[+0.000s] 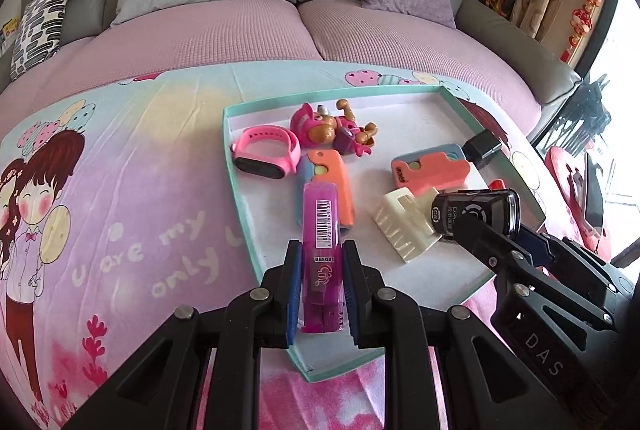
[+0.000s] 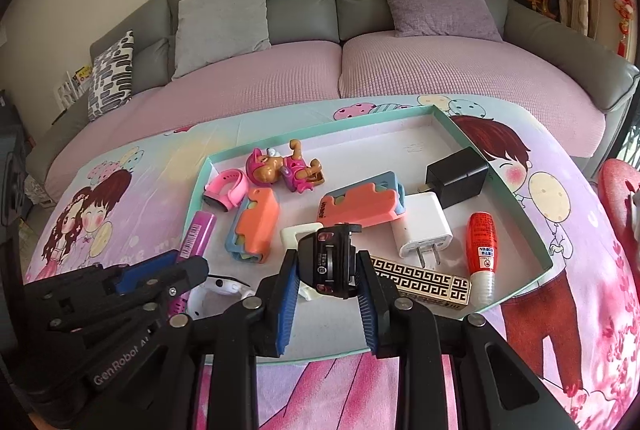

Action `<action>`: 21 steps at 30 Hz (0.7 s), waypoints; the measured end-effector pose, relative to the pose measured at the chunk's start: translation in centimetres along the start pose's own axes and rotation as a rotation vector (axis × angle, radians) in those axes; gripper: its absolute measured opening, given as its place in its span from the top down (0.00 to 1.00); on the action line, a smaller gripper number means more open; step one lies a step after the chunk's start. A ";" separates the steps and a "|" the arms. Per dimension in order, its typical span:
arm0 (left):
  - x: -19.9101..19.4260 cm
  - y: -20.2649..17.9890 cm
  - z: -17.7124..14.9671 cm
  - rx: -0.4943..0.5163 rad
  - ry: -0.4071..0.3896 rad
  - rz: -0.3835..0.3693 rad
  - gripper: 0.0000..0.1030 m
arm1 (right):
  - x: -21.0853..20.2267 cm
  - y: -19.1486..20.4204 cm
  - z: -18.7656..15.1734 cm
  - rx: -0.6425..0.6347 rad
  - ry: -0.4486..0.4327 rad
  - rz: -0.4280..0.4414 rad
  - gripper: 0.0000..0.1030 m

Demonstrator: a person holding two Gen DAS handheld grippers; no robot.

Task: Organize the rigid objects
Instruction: 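Lower and release the pink tube with left gripper while right releases the toy car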

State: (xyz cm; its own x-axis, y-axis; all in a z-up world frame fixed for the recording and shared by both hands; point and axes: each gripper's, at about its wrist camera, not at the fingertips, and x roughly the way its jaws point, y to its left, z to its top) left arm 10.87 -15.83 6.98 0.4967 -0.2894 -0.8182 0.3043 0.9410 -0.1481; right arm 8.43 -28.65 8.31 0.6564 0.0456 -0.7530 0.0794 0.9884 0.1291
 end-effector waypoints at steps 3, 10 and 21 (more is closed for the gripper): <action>0.8 -0.3 -0.3 -0.001 0.025 0.005 0.80 | 0.5 0.2 -0.4 -0.002 0.018 0.007 0.71; 0.6 0.5 -0.9 -0.026 0.036 0.005 0.64 | 1.1 0.1 -1.1 0.002 0.040 0.004 0.71; -1.7 2.9 -3.4 -0.076 -0.008 0.071 0.31 | 0.9 0.6 -2.3 0.001 0.037 -0.006 0.42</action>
State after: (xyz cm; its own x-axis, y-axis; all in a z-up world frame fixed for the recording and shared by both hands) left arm 8.15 -12.03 6.05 0.5217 -0.2231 -0.8234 0.2061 0.9696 -0.1322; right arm 7.34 -27.68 6.20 0.6276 0.0446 -0.7773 0.0846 0.9885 0.1250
